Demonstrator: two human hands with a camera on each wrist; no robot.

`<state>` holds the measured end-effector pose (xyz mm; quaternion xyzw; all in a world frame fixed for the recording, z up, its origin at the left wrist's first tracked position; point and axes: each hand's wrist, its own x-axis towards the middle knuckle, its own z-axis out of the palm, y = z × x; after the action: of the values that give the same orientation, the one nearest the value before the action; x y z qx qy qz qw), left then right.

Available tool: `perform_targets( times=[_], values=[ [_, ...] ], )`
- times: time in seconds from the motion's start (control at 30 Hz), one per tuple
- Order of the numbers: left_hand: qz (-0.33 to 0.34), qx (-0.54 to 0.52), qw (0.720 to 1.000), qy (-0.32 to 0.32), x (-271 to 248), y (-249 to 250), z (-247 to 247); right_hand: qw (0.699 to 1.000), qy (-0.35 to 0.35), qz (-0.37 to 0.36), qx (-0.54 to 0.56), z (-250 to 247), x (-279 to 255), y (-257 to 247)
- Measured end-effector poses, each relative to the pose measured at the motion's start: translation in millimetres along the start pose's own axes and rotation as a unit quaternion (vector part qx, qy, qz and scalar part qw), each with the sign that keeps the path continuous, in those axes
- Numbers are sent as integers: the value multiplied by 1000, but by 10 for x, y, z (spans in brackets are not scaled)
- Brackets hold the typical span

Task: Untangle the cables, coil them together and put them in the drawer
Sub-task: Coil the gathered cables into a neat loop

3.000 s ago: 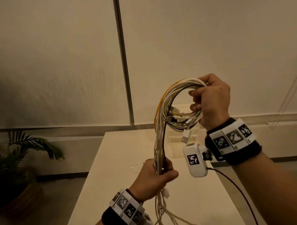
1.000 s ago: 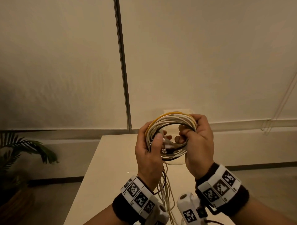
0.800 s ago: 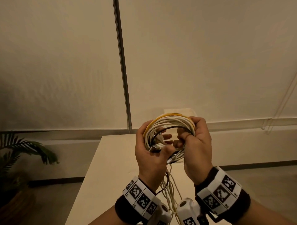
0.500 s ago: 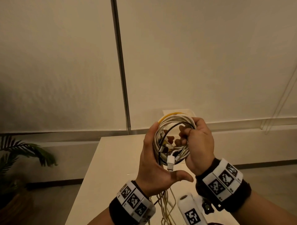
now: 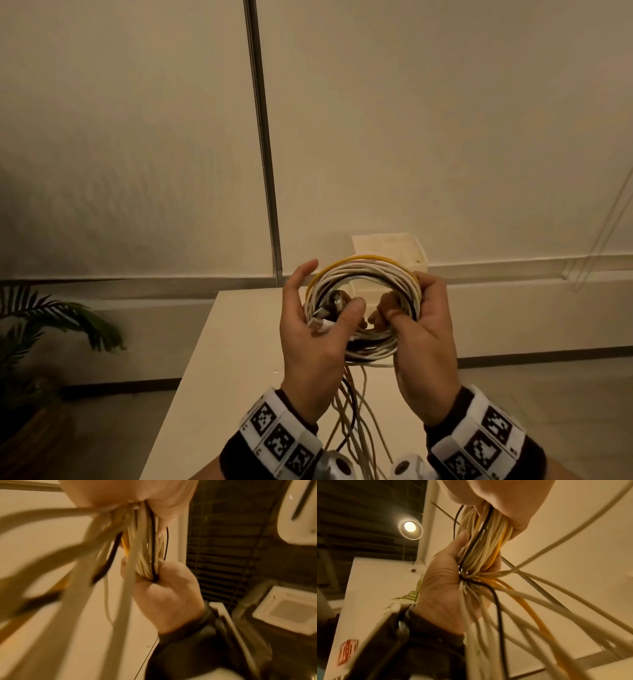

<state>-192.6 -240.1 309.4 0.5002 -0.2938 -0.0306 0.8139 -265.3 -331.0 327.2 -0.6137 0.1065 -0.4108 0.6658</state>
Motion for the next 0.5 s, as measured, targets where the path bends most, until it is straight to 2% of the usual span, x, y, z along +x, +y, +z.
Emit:
perform_targets(
  times=[0.07, 0.17, 0.27, 0.33, 0.43, 0.47, 0.5],
  values=[
    [-3, 21, 1000, -5, 46, -17, -33, 1000, -12, -11, -21, -16, 4, 27],
    [18, 92, 996, -12, 101, -62, -67, 994, -62, 16, -92, -102, 38, 22],
    [41, 169, 983, -57, 160, -83, -144, 960, -164, 63, -216, -218, 250, -137],
    [39, 236, 961, -140, 230, -52, -200, 910, -241, 51, -334, -255, 462, -276],
    [0, 316, 907, -278, 355, 26, -216, 781, -350, 8, -517, -165, 621, -341],
    [-8, 339, 889, -310, 386, 55, -207, 760, -363, 4, -539, -123, 620, -317],
    [-13, 356, 873, -333, 412, 80, -195, 754, -364, 7, -547, -96, 607, -274]
  ],
)
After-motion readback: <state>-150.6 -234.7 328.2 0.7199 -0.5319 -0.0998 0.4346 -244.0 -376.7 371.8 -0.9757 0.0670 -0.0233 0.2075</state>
